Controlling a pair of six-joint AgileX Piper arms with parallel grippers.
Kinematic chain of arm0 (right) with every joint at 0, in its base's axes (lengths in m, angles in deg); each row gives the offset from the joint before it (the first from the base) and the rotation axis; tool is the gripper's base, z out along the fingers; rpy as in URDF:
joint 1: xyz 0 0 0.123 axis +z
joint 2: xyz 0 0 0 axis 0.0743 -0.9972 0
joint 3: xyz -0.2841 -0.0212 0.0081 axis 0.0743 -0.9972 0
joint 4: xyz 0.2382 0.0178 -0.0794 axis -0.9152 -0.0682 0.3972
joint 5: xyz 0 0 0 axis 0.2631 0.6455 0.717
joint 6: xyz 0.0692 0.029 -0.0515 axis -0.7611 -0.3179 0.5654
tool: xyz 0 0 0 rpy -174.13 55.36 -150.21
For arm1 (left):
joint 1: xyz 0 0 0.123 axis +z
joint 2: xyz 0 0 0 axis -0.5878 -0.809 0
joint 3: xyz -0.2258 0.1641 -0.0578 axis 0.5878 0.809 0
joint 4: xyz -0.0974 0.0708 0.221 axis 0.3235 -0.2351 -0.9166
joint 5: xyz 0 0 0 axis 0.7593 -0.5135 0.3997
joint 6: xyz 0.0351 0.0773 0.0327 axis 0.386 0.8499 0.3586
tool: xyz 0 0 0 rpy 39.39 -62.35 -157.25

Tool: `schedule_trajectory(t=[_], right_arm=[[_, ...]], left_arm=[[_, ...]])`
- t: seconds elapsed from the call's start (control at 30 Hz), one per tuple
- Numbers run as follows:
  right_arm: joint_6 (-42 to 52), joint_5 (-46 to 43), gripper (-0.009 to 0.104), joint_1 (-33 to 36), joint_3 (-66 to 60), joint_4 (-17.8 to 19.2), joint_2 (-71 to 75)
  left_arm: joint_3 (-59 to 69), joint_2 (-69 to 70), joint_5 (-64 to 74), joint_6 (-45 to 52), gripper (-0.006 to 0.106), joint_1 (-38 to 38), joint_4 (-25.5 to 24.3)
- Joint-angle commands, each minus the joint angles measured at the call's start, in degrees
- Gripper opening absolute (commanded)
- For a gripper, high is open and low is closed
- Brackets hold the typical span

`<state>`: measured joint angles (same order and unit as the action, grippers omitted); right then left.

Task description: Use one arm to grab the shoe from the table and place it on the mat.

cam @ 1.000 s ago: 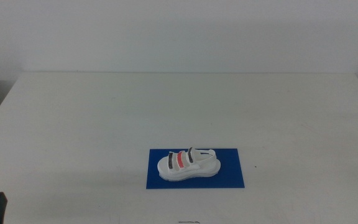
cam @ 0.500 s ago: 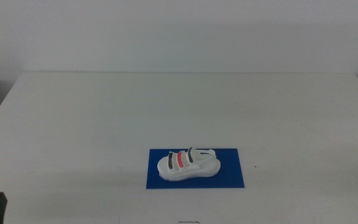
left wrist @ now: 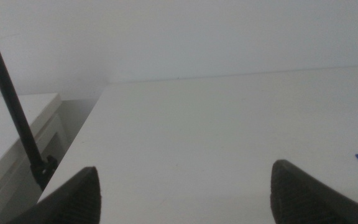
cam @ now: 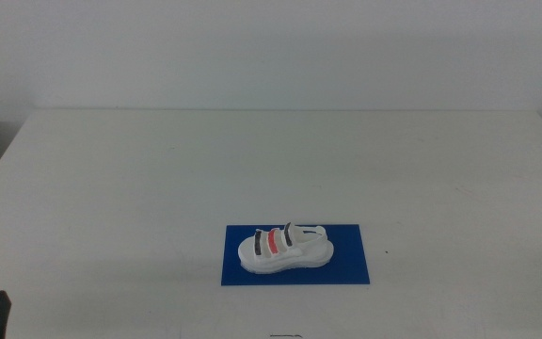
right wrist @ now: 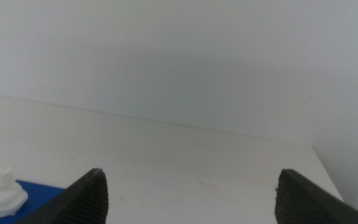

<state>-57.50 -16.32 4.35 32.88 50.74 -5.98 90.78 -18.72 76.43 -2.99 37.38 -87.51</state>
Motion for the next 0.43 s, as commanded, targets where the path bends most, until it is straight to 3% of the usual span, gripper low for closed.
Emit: schedule_trajectory(t=[0.0, 0.4], right_arm=[[0.5, -4.6, 0.084, -0.3, 1.0, 0.2, 1.7], [0.5, -5.4, 0.084, -0.3, 1.0, -0.5, 1.7]], left_arm=[[-0.2, 1.1, -4.8, -0.9, 0.094, -0.1, 0.5], [-0.2, 1.1, -4.8, -0.9, 0.094, -0.1, 0.5]])
